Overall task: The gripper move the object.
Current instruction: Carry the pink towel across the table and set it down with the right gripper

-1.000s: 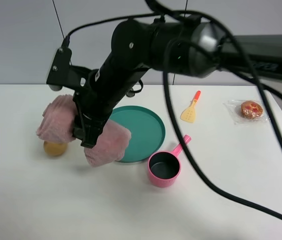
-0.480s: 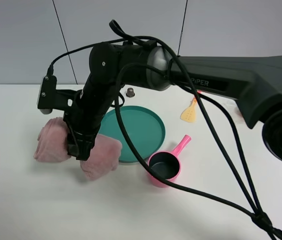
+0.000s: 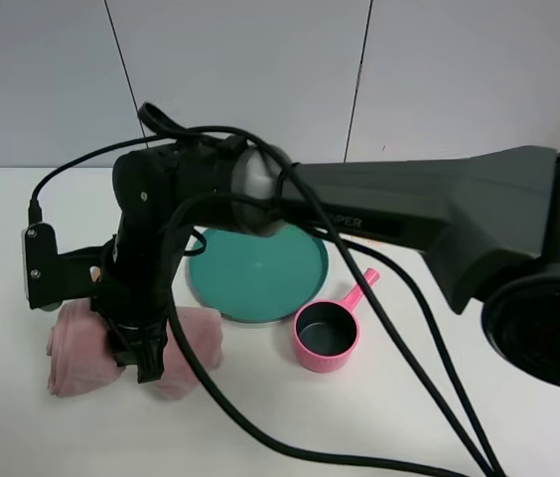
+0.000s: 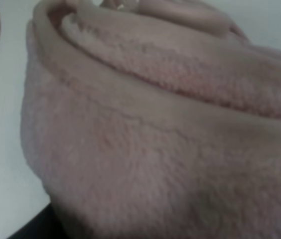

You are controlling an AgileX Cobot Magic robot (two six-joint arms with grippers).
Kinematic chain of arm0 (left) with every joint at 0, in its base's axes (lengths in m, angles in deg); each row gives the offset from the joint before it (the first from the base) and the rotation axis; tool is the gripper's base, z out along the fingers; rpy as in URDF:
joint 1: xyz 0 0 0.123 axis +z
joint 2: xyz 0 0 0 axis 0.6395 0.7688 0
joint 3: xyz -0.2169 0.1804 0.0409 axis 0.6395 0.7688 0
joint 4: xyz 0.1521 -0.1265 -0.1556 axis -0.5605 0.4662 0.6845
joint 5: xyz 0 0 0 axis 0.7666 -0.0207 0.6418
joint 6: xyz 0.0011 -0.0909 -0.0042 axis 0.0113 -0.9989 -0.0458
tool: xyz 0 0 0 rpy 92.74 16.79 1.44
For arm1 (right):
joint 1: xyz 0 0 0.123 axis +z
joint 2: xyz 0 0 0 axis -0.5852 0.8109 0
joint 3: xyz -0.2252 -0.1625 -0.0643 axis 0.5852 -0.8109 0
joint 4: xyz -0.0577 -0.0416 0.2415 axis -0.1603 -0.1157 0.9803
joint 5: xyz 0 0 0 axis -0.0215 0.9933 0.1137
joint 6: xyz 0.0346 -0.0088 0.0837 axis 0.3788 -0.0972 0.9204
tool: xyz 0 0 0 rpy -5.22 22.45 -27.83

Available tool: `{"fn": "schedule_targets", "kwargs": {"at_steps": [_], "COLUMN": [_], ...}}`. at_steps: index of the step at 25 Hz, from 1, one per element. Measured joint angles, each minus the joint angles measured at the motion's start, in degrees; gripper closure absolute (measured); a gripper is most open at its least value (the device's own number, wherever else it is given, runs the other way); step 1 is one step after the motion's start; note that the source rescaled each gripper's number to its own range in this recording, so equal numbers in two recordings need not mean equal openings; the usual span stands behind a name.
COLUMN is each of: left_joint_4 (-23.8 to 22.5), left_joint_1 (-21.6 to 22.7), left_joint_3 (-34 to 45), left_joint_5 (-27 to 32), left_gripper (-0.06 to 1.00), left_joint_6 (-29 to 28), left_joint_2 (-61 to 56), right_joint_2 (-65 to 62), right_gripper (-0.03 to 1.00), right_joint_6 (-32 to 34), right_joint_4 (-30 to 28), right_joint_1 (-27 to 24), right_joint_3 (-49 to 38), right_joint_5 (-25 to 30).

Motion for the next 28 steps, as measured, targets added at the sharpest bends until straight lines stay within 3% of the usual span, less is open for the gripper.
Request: {"fn": "schedule_targets", "kwargs": {"at_steps": [7,18,28], "left_joint_4": [0.0,0.0,0.0], "left_joint_1": [0.0,0.0,0.0], "left_joint_3": [0.0,0.0,0.0], "left_joint_5": [0.0,0.0,0.0], "left_gripper": [-0.06,-0.06,-0.06], "left_joint_6": [0.0,0.0,0.0], "left_joint_2": [0.0,0.0,0.0], "right_joint_2": [2.5,4.5,5.8], "right_gripper": [0.97,0.97,0.97], "right_joint_6": [3.0,3.2,7.2], "right_joint_4": [-3.0,-3.2,-3.5], "right_joint_1": [0.4,0.4,0.4], "right_joint_3": [0.0,0.0,0.0], "right_joint_5": [-1.5,-5.4,-5.8]}}
